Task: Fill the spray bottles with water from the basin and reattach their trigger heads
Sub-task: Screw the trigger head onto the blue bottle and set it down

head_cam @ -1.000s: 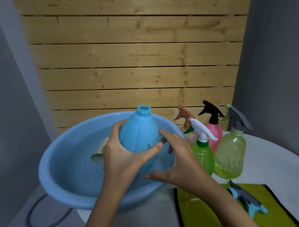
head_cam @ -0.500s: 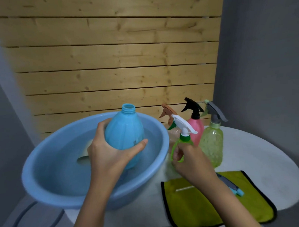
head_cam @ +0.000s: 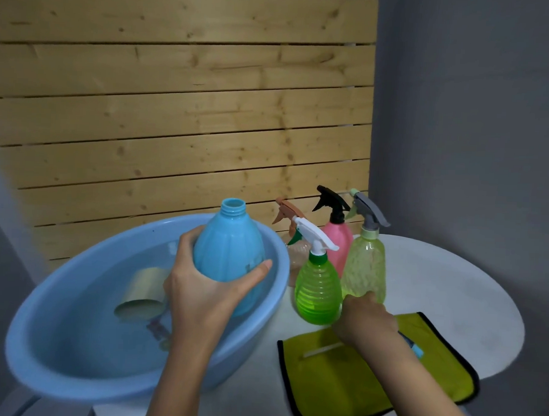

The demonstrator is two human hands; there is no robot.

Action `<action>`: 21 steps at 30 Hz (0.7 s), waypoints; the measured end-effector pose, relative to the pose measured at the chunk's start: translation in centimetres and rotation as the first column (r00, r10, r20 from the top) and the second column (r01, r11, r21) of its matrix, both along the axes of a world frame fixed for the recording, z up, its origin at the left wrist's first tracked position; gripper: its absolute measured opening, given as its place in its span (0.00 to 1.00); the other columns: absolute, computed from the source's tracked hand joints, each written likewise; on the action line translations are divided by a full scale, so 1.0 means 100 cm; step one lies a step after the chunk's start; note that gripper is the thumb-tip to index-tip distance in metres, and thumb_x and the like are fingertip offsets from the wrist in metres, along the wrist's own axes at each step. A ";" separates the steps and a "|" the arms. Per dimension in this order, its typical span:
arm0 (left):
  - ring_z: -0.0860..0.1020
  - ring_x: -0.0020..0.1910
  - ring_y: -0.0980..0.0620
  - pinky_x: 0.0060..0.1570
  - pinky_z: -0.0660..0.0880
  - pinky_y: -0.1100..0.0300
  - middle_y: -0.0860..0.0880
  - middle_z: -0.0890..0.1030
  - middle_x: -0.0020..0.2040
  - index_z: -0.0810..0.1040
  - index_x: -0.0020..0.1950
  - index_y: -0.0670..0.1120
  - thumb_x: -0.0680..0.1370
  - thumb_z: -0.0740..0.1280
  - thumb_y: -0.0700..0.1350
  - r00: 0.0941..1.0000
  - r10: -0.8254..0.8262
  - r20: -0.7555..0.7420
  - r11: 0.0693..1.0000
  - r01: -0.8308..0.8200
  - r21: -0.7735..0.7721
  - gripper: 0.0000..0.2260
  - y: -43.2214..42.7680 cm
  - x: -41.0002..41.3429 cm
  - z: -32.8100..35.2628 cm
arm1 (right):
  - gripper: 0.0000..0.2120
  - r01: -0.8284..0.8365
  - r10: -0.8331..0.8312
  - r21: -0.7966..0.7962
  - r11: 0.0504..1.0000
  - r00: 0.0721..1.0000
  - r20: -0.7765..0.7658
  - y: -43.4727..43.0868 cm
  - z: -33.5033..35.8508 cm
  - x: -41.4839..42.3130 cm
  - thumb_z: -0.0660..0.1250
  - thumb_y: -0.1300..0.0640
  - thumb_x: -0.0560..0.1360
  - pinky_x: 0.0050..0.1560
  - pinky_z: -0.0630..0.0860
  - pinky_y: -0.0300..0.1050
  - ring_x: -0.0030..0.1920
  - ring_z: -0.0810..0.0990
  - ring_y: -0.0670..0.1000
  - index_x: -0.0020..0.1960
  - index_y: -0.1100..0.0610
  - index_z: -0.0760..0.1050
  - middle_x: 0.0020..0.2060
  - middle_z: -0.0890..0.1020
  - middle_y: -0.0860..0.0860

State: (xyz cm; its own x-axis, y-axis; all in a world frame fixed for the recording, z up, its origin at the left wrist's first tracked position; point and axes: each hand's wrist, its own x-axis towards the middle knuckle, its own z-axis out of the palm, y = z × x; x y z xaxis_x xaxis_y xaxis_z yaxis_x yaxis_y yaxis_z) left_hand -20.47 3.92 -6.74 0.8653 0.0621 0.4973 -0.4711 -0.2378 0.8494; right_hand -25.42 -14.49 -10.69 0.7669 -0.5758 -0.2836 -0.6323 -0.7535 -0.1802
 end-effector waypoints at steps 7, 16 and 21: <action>0.74 0.47 0.56 0.48 0.73 0.56 0.64 0.74 0.47 0.68 0.54 0.59 0.55 0.83 0.51 1.000 -0.004 0.002 1.000 0.004 -0.001 0.35 -0.002 0.001 -0.001 | 0.19 0.107 -0.103 0.068 0.992 0.993 -0.060 -0.024 -0.006 -0.003 0.55 0.53 0.79 0.58 0.70 0.45 0.65 0.72 0.54 0.69 0.54 0.67 0.66 0.70 0.53; 0.75 0.49 0.52 0.48 0.74 0.56 0.60 0.74 0.48 0.69 0.55 0.58 0.54 0.83 0.50 1.000 -0.004 -0.002 1.000 0.004 -0.012 0.35 -0.002 0.001 -0.002 | 0.18 0.172 -0.173 0.067 0.983 0.985 0.015 -0.028 -0.008 -0.001 0.60 0.51 0.79 0.57 0.70 0.44 0.65 0.71 0.54 0.66 0.55 0.69 0.63 0.72 0.53; 0.75 0.49 0.52 0.48 0.73 0.56 0.59 0.75 0.49 0.69 0.56 0.58 0.54 0.83 0.50 1.000 -0.004 -0.014 1.000 0.003 -0.014 0.35 0.000 0.002 -0.005 | 0.15 0.204 -0.204 0.015 0.979 0.970 0.131 -0.024 -0.004 0.000 0.60 0.57 0.79 0.58 0.71 0.45 0.65 0.71 0.55 0.65 0.57 0.70 0.63 0.72 0.54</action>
State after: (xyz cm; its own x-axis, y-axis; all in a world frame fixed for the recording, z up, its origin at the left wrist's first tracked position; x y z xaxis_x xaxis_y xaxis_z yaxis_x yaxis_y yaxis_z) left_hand -20.29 3.95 -7.20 0.8726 0.0658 0.4839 -0.4596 -0.2245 0.8593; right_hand -25.41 -16.93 -11.08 0.6641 -0.7234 -0.1890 -0.7432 -0.6110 -0.2726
